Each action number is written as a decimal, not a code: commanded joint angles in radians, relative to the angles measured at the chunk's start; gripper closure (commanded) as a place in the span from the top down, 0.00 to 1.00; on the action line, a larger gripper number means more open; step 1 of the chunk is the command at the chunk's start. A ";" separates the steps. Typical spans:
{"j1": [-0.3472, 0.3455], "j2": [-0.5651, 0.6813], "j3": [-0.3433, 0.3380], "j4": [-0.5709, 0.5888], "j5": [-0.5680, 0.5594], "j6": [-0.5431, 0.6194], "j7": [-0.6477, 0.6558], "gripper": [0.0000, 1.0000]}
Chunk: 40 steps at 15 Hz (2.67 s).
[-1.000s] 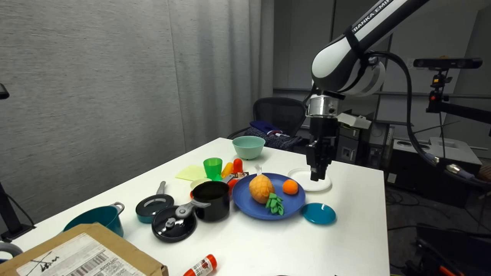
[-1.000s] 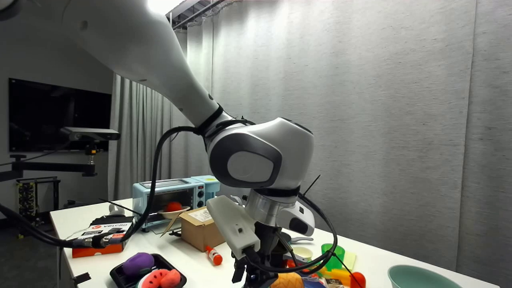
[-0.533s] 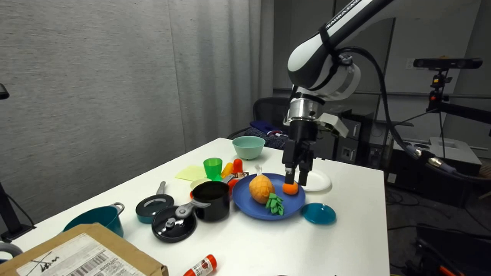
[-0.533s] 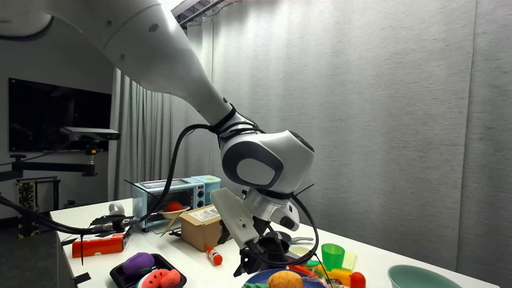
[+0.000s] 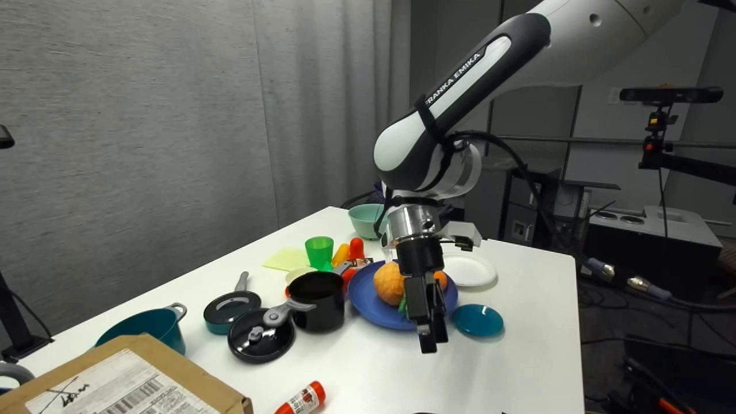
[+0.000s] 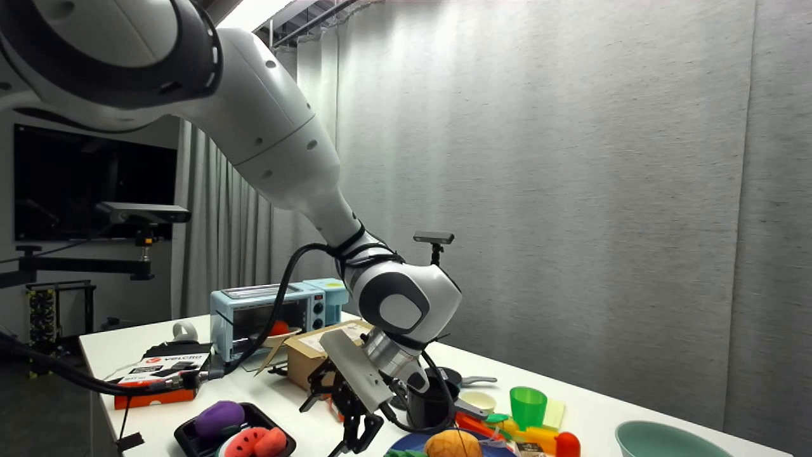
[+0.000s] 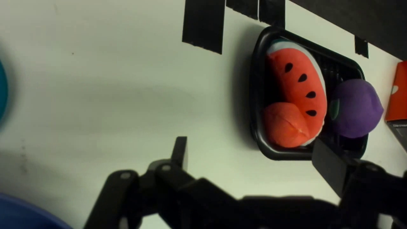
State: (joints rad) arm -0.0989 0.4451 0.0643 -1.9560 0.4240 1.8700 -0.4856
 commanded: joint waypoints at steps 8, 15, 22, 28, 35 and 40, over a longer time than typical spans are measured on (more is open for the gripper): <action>0.008 -0.014 0.004 -0.016 -0.015 0.075 0.045 1.00; -0.005 0.053 0.109 -0.009 0.055 -0.004 -0.141 1.00; -0.009 0.086 0.130 -0.009 0.142 -0.012 -0.246 1.00; -0.006 0.065 0.117 -0.004 0.153 -0.099 -0.255 1.00; 0.027 0.097 0.122 -0.001 0.155 -0.045 -0.255 1.00; 0.070 0.101 0.124 -0.026 0.131 0.053 -0.240 1.00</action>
State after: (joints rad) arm -0.0546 0.5412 0.1863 -1.9708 0.5573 1.8590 -0.7212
